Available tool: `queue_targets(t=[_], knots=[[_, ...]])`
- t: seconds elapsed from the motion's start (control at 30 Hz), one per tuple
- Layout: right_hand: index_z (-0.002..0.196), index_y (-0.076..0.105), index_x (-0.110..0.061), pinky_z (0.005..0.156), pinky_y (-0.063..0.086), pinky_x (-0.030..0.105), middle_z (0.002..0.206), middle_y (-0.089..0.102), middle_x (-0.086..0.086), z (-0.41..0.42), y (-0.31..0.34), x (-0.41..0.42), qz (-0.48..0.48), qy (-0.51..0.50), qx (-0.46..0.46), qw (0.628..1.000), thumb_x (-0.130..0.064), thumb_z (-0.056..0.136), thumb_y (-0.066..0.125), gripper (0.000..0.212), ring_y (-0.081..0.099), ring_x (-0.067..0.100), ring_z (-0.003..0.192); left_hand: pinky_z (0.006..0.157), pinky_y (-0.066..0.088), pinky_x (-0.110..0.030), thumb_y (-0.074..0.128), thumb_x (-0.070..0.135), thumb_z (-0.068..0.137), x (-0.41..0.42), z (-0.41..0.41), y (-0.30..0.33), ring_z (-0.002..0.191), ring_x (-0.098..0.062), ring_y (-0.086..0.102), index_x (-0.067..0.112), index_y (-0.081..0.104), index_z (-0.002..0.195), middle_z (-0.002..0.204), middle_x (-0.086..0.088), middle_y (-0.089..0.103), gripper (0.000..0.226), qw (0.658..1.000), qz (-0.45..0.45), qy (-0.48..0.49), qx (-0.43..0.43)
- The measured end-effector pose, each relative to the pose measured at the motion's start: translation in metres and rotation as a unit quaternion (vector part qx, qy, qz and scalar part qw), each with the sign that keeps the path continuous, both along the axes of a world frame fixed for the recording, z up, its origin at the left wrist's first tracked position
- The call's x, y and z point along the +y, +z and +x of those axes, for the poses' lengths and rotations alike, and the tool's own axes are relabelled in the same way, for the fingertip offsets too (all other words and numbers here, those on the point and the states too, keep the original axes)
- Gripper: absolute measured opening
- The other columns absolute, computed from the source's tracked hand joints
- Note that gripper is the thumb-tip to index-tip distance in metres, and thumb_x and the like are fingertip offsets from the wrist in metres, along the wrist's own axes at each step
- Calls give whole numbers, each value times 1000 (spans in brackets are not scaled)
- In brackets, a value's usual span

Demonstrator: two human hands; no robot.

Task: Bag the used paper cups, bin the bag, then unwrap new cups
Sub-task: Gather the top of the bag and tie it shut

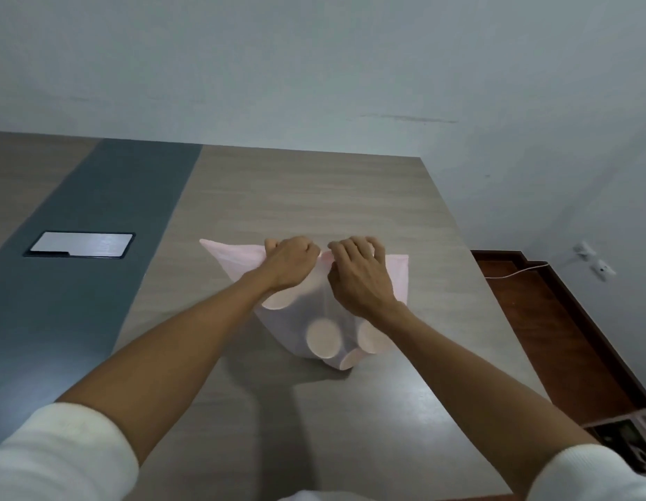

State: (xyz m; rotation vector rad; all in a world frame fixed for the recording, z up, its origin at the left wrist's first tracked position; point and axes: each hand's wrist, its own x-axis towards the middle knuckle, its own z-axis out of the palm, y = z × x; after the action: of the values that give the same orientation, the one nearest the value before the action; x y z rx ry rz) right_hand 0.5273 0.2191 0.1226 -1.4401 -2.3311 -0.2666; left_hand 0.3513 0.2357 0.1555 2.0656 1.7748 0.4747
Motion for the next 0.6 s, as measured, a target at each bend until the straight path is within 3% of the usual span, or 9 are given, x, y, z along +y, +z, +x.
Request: queue_targets(t=[0.07, 0.13, 0.23, 0.3, 0.4, 0.47, 0.53, 0.6], knots=[[106, 59, -18, 108, 29, 41, 103, 64, 2, 1, -7, -3, -27, -6, -3, 1000, -23, 99, 46, 16, 55, 24, 99, 90, 27, -41, 27, 16, 108, 0, 1, 0, 95, -30, 56, 14, 55, 81, 95, -11, 64, 39, 999, -23, -23, 1], [92, 57, -19, 101, 30, 41, 92, 63, 2, 0, -1, 3, -85, -15, 30, 996, -26, 99, 38, 22, 52, 23, 89, 94, 30, -43, 30, 19, 106, -3, 1, -1, 93, -28, 57, 16, 53, 79, 91, -5, 62, 35, 999, 6, -38, 26], [70, 48, -20, 88, 32, 42, 72, 55, 0, -6, 15, 19, -187, -16, 51, 981, -31, 93, 25, 34, 48, 22, 77, 105, 29, -48, 46, 33, 95, -16, -8, -14, 99, -25, 60, 17, 66, 101, 103, -2, 66, 26, 967, 211, -50, 133], [62, 40, -20, 82, 28, 39, 65, 48, -2, -8, 22, 30, -262, -14, 61, 963, -27, 94, 27, 35, 44, 21, 71, 108, 29, -50, 53, 33, 92, -24, -12, -27, 100, -27, 61, 14, 68, 108, 105, -5, 66, 29, 936, 283, -91, 189], [60, 38, -17, 81, 28, 35, 62, 45, 0, -8, 28, 39, -375, -37, 133, 917, -17, 95, 37, 35, 40, 20, 64, 102, 31, -50, 50, 15, 91, -32, -10, -43, 86, -30, 62, 13, 66, 89, 88, -7, 64, 16, 931, 275, -94, 220], [68, 51, -17, 86, 32, 38, 73, 57, 2, -8, 27, 35, -353, -24, 119, 928, -24, 92, 35, 29, 49, 21, 73, 96, 27, -47, 42, 12, 93, -31, -5, -43, 84, -30, 63, 15, 61, 84, 85, -6, 65, 21, 950, 214, -70, 214], [98, 64, -19, 100, 32, 44, 99, 67, 1, -6, 14, 27, -231, -3, 36, 972, -36, 90, 32, 36, 57, 23, 97, 95, 24, -45, 35, 18, 103, -28, -1, -38, 92, -27, 63, 17, 57, 87, 93, -2, 68, 28, 977, 123, -46, 167], [112, 60, -20, 106, 29, 44, 107, 66, 0, -2, -2, 12, -117, 10, -36, 992, -38, 94, 36, 35, 56, 23, 103, 91, 26, -43, 28, 20, 107, -22, -1, -31, 93, -25, 58, 18, 54, 88, 97, 0, 66, 33, 991, 38, -34, 125]])
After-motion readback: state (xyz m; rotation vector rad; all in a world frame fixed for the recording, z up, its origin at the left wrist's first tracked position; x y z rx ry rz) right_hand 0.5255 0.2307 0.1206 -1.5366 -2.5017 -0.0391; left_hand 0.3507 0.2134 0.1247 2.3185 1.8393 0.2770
